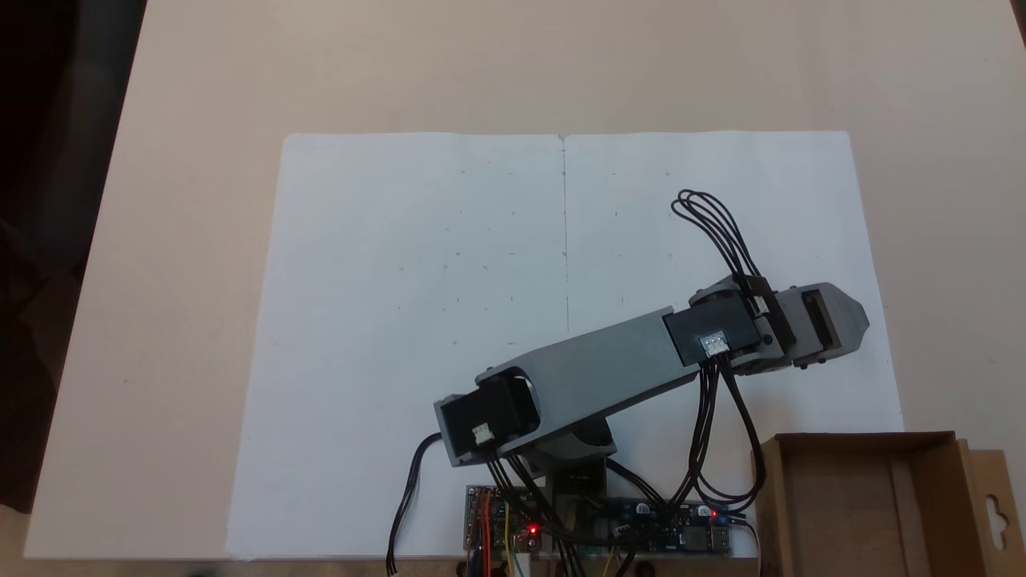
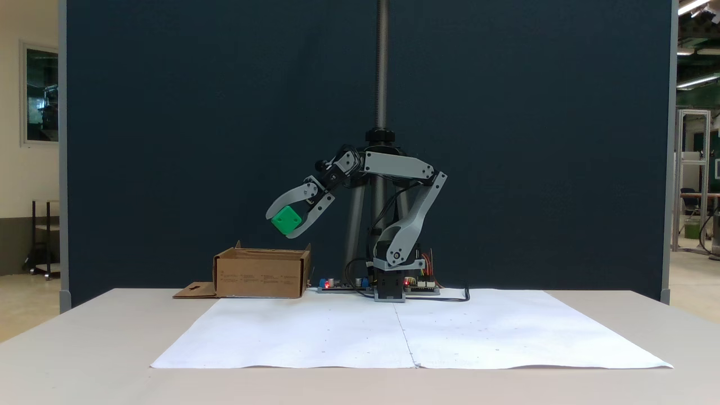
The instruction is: Grasp a green dice and put it in the bin.
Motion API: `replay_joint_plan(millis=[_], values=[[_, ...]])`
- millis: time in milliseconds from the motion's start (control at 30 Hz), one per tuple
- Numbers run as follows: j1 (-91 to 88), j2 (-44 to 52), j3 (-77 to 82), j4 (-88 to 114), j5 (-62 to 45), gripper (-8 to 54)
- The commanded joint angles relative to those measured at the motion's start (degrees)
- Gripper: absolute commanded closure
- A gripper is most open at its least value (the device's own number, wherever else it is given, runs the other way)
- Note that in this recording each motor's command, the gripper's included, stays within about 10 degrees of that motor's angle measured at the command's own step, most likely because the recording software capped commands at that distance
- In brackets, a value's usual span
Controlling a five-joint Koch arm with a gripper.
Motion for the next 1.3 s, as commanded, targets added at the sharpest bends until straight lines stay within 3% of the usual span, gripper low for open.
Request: replay_joint_plan(millis=[0,233,800,1267], values=[[3.25,2.20,-3.34,-0.88,-5.80,30.9],[14.24,1.23,-3.25,-0.35,-6.94,31.0],[32.78,-20.39,-5.89,-10.20,-18.37,30.9],[35.60,-23.73,-5.89,-10.11,-21.18,30.9]])
